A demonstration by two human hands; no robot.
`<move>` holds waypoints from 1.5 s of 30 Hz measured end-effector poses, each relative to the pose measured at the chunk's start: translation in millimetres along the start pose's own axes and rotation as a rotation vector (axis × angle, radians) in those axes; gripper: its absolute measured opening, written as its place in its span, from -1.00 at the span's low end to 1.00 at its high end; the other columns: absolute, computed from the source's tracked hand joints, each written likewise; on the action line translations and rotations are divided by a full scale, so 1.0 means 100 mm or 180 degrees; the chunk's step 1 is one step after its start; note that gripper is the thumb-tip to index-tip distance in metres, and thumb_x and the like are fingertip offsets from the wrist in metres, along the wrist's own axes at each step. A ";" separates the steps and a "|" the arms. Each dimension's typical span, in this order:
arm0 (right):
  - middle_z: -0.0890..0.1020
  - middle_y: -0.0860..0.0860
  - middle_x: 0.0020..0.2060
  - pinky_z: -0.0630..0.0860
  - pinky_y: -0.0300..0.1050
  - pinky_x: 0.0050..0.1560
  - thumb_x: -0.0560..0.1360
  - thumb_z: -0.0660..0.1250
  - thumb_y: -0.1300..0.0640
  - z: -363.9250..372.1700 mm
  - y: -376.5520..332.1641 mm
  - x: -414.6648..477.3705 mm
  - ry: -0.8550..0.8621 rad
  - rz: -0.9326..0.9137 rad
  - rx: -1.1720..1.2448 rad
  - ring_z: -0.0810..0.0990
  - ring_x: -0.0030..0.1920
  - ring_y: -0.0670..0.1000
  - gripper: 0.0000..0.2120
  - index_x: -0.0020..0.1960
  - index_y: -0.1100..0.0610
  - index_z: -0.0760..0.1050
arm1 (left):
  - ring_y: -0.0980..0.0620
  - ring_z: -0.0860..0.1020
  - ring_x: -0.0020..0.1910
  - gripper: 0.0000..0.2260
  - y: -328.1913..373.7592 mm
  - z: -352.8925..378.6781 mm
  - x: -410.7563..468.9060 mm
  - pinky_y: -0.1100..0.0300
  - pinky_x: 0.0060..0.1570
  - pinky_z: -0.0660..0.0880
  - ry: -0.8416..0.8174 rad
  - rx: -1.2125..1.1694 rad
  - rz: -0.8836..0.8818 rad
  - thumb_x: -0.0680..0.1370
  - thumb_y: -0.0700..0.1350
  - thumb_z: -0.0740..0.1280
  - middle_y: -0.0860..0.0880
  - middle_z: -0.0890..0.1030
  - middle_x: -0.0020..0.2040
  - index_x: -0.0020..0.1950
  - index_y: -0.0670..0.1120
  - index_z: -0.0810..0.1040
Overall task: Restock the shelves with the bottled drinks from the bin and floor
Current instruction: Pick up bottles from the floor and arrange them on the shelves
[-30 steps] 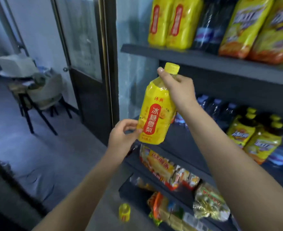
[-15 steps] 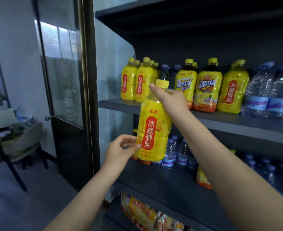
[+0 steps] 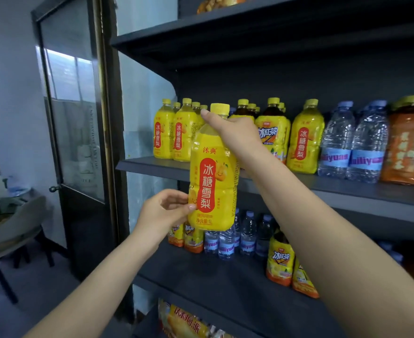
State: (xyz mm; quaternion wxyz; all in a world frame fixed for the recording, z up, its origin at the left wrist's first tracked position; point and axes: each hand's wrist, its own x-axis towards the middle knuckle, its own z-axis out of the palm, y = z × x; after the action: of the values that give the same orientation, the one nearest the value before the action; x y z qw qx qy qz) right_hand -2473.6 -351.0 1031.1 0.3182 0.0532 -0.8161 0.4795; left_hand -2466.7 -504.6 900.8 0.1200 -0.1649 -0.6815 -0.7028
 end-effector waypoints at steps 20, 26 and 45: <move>0.68 0.14 -0.11 0.55 0.04 0.00 0.26 0.34 -0.42 -0.23 -0.28 0.52 0.1344 0.0390 -0.0720 0.66 -0.09 0.10 -0.34 -0.13 0.22 0.58 | 0.06 0.59 -0.12 -0.86 0.15 0.20 1.12 0.09 -0.05 0.62 -0.1428 -0.0506 0.0386 0.40 -0.29 0.46 -0.04 0.61 -0.14 -0.14 -0.12 0.55; 0.66 0.05 -0.13 0.57 -0.05 -0.09 0.17 0.39 -0.42 -0.44 -0.29 0.70 0.1779 0.0641 -0.0713 0.64 -0.14 0.05 -0.31 -0.06 0.18 0.59 | -0.02 0.61 -0.03 -0.85 0.19 0.52 1.46 -0.01 0.03 0.59 -0.1777 -0.0547 0.0463 0.39 -0.25 0.48 -0.04 0.63 -0.11 -0.14 -0.07 0.56; 0.61 0.10 0.00 0.58 0.01 0.01 0.25 0.41 -0.36 -1.43 0.58 1.17 0.1815 0.0773 -0.0652 0.61 -0.01 0.08 -0.28 0.09 0.21 0.50 | -0.06 0.62 -0.06 -0.82 0.11 1.89 1.74 -0.05 0.05 0.58 -0.1856 -0.0108 0.0430 0.37 -0.21 0.51 -0.04 0.60 -0.15 -0.15 -0.05 0.54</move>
State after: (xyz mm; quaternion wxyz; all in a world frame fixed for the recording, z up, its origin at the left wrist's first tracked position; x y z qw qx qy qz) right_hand -2522.4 -177.2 1102.7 0.4781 -0.2132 -0.7385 0.4250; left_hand -2608.8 -306.4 983.0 -0.0370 -0.4068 -0.6628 -0.6275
